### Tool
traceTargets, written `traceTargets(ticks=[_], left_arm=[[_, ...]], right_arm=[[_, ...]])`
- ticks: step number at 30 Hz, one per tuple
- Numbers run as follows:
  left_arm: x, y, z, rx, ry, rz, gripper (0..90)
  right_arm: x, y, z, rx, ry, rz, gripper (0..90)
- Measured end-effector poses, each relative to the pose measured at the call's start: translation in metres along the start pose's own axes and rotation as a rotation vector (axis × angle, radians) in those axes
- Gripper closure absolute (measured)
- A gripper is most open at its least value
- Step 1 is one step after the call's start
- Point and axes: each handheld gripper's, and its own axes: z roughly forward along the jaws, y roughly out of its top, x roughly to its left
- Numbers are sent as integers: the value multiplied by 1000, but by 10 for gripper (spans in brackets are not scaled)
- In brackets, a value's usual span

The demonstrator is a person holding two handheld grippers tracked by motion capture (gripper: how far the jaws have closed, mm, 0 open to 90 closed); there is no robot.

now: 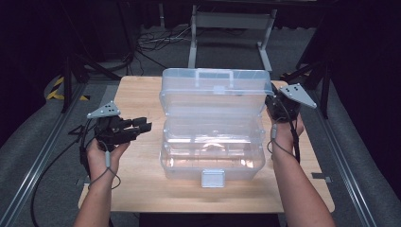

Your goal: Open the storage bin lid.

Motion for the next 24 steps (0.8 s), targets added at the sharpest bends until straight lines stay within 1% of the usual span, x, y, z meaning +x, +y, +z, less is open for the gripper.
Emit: traceTargets(ticks=[2,4,5,6,9,10,11,14,16,18,21,24], left_arm=[[-2,-2,0,10,0,27,581],[-4,-3,1,28,3,72,553],[-5,-5,1,34,-3,96,531],[-5,-6,1,39,-9,110,514],[-8,-10,2,55,-31,145,503],[-10,-12,2,54,-54,150,504],[-11,-12,3,57,-70,139,507],[-14,-13,2,57,-95,138,488],[-16,-15,2,59,-103,144,476],[-21,-20,2,65,-115,149,477],[-29,-27,4,84,-132,167,478],[-36,-33,6,108,-149,198,479]], right_arm=[[-1,2,2,13,4,-3,825],[-1,4,4,20,5,0,825],[-2,4,5,25,8,1,825],[-3,5,6,27,10,2,825],[-3,6,8,31,8,3,824],[-3,6,9,33,9,1,824],[-3,7,10,35,10,6,824],[-4,7,12,39,17,9,822],[-5,8,13,42,22,7,818],[-6,8,13,43,29,8,816],[-7,9,14,50,36,6,813],[-7,10,15,53,41,9,812]])
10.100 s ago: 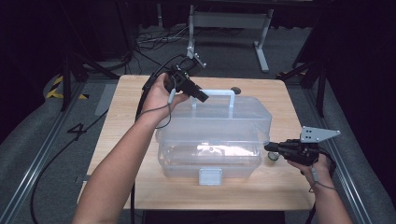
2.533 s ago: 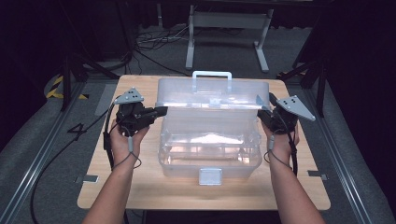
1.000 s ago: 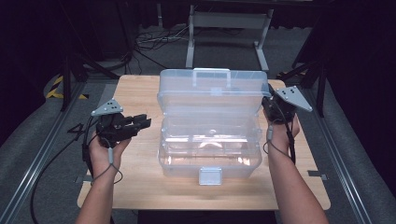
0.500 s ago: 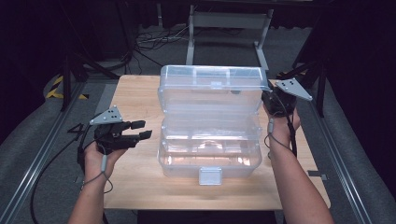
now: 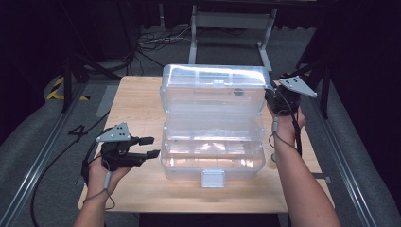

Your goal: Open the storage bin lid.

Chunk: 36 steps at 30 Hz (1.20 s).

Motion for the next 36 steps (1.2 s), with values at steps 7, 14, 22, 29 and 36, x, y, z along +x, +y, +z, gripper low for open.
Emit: traceTargets(ticks=[7,14,22,29,36], left_arm=[[-1,-7,17,61,-75,54,471],[-3,-8,27,96,-117,67,475],[-4,-13,48,149,-158,44,524],[-6,-15,58,172,-179,48,633],[-11,-13,66,193,-177,74,693]], right_arm=[[-1,1,3,1,0,4,813],[-2,1,4,2,8,3,808],[-2,1,6,-1,10,3,806],[-2,1,7,-4,8,3,807],[-3,2,10,-6,4,1,809]])
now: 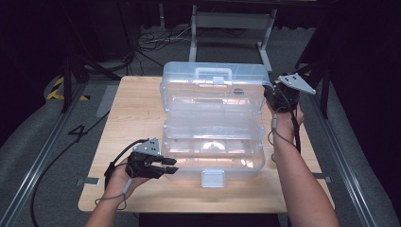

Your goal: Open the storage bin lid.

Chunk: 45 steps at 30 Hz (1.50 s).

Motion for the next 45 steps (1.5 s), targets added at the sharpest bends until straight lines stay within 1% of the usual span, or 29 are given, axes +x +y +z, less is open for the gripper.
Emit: traceTargets(ticks=[1,3,7,10,11,12,13,14,15,16,18,20,21,31,36,40,45], left_arm=[[-1,0,1,4,4,5,695],[-1,1,2,5,-1,0,698],[2,0,2,-1,-26,-19,709],[3,0,4,-5,-41,-25,720],[3,0,8,20,-43,-27,721],[1,1,12,34,-34,2,737],[-1,3,14,44,-26,14,753],[-4,6,17,70,-8,24,763],[-7,8,18,85,7,30,767],[-9,9,19,103,23,45,766],[-8,8,18,94,21,50,767],[-6,7,19,78,9,38,769],[-6,7,19,78,5,33,769],[-5,5,19,65,-3,33,771],[-3,5,20,56,-16,27,771],[-3,4,20,51,-20,22,770],[-3,4,20,49,-23,19,770]], right_arm=[[0,0,0,1,0,1,810],[0,1,1,3,1,0,810],[0,1,3,5,-2,3,811],[0,1,5,4,-7,2,813],[0,1,5,3,-8,3,813],[0,1,6,5,-10,5,815],[-1,2,7,7,-10,5,816],[-1,2,8,9,-10,7,816],[-1,3,9,12,-10,7,817],[-1,3,10,15,-11,8,816],[-2,4,12,22,-10,5,817],[-3,4,14,24,-8,9,817],[-3,5,15,25,-8,9,817],[-5,8,24,44,-8,14,819],[-7,11,31,74,-5,18,820],[-7,11,36,71,-8,11,822],[-8,13,43,88,-8,10,823]])
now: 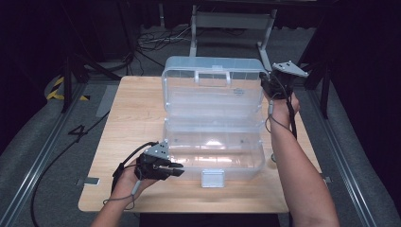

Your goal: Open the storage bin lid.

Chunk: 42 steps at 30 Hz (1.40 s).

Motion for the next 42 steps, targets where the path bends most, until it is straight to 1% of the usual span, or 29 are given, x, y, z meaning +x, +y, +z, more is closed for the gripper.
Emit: traceTargets(ticks=[3,9,13,16,20,28,31,34,37,42], left_arm=[[0,0,0,1,-3,1,769],[1,0,1,-3,-9,-1,770],[2,-1,1,-8,-17,-3,769],[3,-1,2,-7,-21,-2,769],[3,-1,2,-9,-23,-3,769],[4,-1,3,-12,-29,-10,768],[4,-1,4,-12,-33,-13,768],[4,-1,5,-2,-31,-14,769],[5,0,6,4,-34,-14,774],[5,0,7,3,-34,-15,775]], right_arm=[[0,1,4,6,-3,-1,825],[0,0,9,2,-13,-10,828],[-1,0,13,2,-12,-14,829],[-1,-1,15,-2,-17,-27,829],[-3,-2,18,-6,-6,-21,828],[-5,-4,26,-11,4,-26,825],[-5,-5,29,-13,2,-36,824],[-6,-6,31,-15,5,-41,824],[-8,-7,34,-17,16,-27,823],[-8,-8,37,-24,16,-33,823]])
